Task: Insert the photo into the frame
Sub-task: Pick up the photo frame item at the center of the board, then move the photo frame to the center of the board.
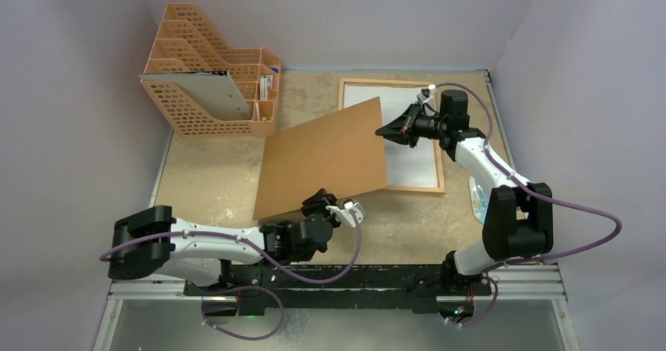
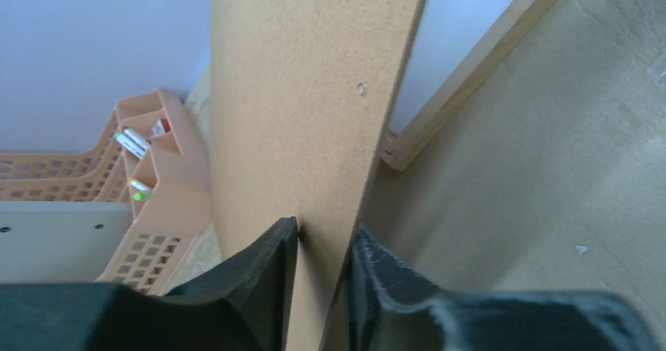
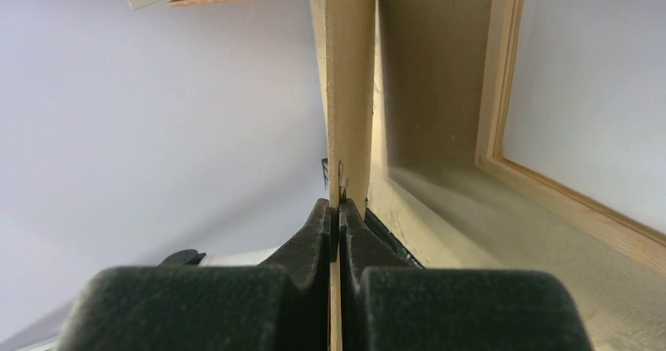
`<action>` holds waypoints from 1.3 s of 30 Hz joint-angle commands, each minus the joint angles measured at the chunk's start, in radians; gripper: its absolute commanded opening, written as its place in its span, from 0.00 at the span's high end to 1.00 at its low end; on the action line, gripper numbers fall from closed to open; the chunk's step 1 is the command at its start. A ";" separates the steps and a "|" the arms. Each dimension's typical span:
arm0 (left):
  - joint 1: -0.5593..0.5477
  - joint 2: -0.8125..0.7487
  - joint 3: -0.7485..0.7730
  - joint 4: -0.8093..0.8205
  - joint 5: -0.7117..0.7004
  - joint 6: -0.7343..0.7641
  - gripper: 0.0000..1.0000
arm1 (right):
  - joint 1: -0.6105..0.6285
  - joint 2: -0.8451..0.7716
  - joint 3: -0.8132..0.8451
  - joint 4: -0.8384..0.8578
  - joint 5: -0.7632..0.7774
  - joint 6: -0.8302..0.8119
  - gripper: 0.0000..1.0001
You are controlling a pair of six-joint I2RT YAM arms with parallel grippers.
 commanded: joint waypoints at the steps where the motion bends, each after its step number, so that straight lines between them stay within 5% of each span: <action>1: -0.033 -0.006 0.020 0.060 -0.123 -0.038 0.77 | -0.007 -0.049 -0.003 0.067 -0.082 0.061 1.00; 8: -0.049 -0.020 0.069 0.004 -0.150 -0.084 1.00 | -0.010 -0.066 -0.014 0.056 -0.082 0.047 0.96; 12: -0.050 -0.024 0.112 -0.065 -0.148 -0.119 1.00 | -0.016 -0.093 -0.019 0.076 -0.072 0.068 0.51; 15: -0.050 -0.044 0.125 -0.096 -0.138 -0.137 1.00 | -0.023 -0.133 -0.017 0.137 -0.049 0.085 0.29; 21: -0.045 -0.102 0.155 -0.145 -0.159 -0.187 1.00 | -0.060 -0.184 0.002 0.124 -0.019 0.041 0.09; 28: 0.130 -0.153 0.361 -0.458 0.061 -0.480 1.00 | -0.136 -0.321 -0.066 0.166 0.065 -0.021 0.10; 39: 0.367 -0.066 0.757 -0.678 0.158 -0.545 1.00 | -0.057 -0.293 -0.130 0.076 0.347 -0.310 0.19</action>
